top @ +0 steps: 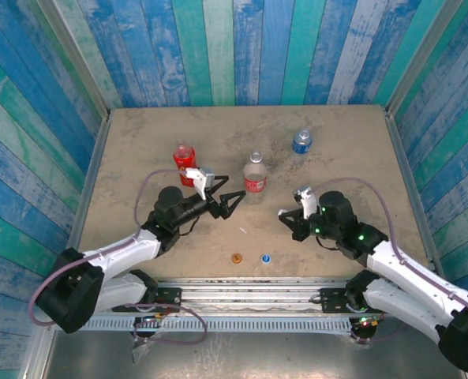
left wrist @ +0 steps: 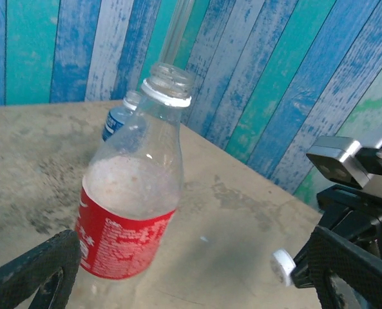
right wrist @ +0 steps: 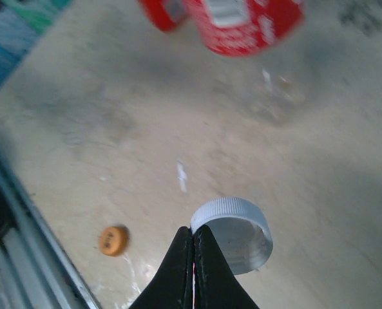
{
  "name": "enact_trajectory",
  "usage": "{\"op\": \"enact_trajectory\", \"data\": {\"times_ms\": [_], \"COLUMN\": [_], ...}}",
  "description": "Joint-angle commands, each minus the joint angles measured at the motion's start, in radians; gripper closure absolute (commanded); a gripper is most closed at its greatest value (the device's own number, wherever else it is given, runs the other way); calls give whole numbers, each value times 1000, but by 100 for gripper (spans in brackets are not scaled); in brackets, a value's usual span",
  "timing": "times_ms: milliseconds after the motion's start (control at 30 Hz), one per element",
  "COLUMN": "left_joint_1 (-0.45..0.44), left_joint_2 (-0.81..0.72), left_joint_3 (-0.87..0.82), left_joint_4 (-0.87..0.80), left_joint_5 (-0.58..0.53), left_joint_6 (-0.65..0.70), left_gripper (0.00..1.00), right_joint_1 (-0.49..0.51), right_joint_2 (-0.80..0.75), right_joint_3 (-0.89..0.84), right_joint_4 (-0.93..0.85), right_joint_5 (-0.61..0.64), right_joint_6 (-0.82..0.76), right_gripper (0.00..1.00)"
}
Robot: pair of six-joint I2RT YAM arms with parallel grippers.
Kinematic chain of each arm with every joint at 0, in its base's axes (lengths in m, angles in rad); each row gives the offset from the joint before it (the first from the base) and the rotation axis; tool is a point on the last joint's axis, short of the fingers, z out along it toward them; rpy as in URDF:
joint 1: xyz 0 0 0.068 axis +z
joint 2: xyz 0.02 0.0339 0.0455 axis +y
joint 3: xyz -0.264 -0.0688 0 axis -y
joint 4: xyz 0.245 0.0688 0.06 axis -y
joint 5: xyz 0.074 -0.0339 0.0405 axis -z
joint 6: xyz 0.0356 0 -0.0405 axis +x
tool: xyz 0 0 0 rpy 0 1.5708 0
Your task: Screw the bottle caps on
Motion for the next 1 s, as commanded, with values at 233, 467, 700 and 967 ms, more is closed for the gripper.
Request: {"op": "enact_trajectory", "data": {"times_ms": [233, 467, 700, 967], "left_joint_1": [-17, -76, -122, -160], "left_joint_2": [-72, -39, -26, 3], "left_joint_3": [-2, 109, 121, 195], "left_joint_4": [87, 133, 145, 43], "left_joint_5": [235, 298, 301, 334], "left_joint_6": [-499, -700, -690, -624], "left_gripper": [5, 6, 8, 32], "right_joint_1": [7, 8, 12, 12], "right_joint_2": [-117, -68, 0, 46], "right_joint_3": [-67, 27, 68, 71], "right_joint_4": [518, 530, 594, 642], "right_joint_5": [-357, -503, -514, -511], "right_joint_6": [-160, -253, -255, -247], "right_gripper": [96, 96, 96, 96]}}
